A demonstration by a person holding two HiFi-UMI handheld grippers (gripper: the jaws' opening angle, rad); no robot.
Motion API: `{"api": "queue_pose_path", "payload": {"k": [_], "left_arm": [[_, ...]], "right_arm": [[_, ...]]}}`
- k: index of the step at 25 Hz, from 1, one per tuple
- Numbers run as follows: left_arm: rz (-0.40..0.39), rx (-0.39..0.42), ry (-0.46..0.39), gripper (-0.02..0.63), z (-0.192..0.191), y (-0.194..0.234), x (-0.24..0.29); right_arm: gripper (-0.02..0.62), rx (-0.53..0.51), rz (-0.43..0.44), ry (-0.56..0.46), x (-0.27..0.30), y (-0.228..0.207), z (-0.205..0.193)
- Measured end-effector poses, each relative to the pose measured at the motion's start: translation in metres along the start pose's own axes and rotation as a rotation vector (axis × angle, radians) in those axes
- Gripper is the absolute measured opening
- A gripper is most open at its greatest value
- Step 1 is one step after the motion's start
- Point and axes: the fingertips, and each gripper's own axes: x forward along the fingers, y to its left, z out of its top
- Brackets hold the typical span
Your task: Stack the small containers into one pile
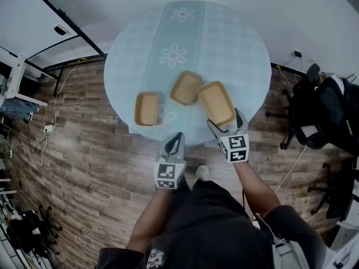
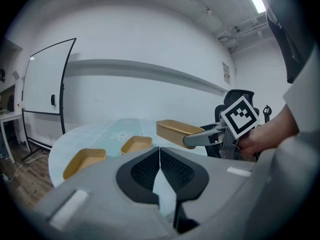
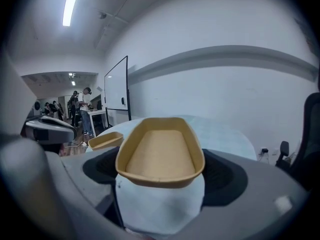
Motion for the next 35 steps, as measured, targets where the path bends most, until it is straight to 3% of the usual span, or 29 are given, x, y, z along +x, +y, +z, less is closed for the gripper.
{"api": "queue_pose_path", "payload": {"k": [9, 22, 26, 35], "left_arm": [[0.018, 0.0, -0.012, 0.006, 0.014, 0.033, -0.013], [-0.096, 0.033, -0.013, 0.006, 0.029, 0.105, 0.009], [-0.146, 0.044, 0.031, 0.006, 0.028, 0.128, 0.014], [-0.235, 0.058, 0.001, 0.006, 0.033, 0.174, 0.029]], "right_arm": [[0.503, 0.008, -0.022, -0.027, 0.006, 0.015, 0.025], [0.503, 0.05, -0.152, -0.015, 0.044, 0.039, 0.049], [0.503, 0.073, -0.196, -0.013, 0.057, 0.049, 0.053], [0.503, 0.112, -0.286, 0.004, 0.084, 0.072, 0.054]]}}
